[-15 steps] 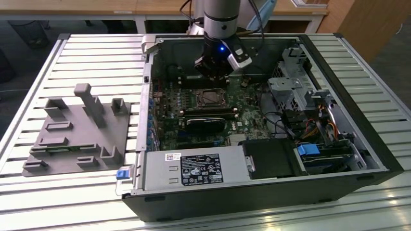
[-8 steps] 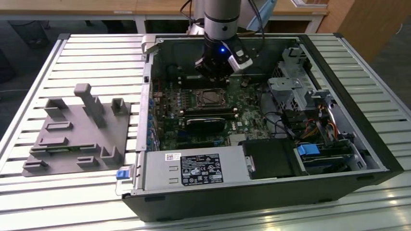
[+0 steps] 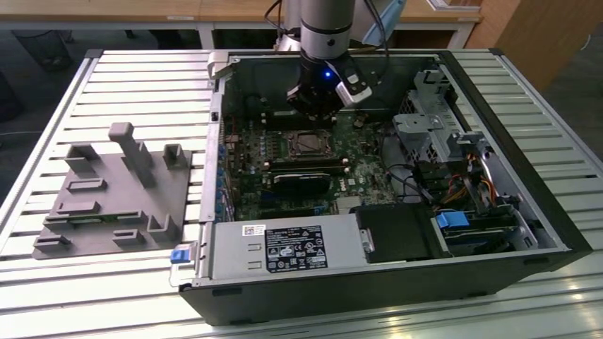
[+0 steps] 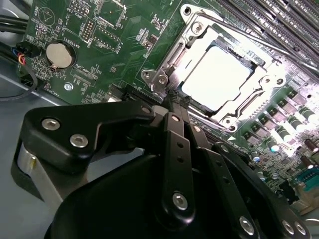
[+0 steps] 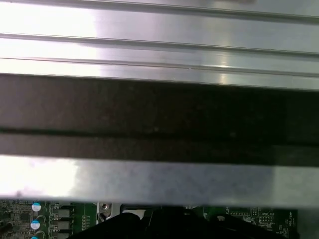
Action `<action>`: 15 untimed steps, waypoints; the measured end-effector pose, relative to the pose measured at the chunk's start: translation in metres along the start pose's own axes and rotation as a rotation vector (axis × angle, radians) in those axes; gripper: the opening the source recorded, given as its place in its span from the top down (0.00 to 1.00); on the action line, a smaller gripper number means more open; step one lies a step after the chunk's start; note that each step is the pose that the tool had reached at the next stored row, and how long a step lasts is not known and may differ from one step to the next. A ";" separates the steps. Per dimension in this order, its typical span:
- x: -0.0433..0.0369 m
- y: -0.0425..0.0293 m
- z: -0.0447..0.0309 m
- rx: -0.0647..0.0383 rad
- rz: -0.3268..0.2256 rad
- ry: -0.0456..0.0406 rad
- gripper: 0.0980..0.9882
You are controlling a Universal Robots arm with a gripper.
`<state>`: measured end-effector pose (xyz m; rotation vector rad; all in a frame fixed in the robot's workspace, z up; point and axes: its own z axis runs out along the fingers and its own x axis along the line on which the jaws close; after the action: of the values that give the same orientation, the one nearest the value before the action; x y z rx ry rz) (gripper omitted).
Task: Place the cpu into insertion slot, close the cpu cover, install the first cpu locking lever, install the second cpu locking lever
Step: 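Install the second cpu locking lever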
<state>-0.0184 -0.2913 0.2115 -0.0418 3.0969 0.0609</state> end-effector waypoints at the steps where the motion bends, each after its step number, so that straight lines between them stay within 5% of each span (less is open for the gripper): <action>1: -0.0001 -0.0002 0.0000 0.000 0.000 0.0000 0.99; 15: -0.0009 -0.0056 -0.0001 0.000 0.000 0.0000 0.99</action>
<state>-0.0173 -0.2969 0.2114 -0.0418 3.0969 0.0609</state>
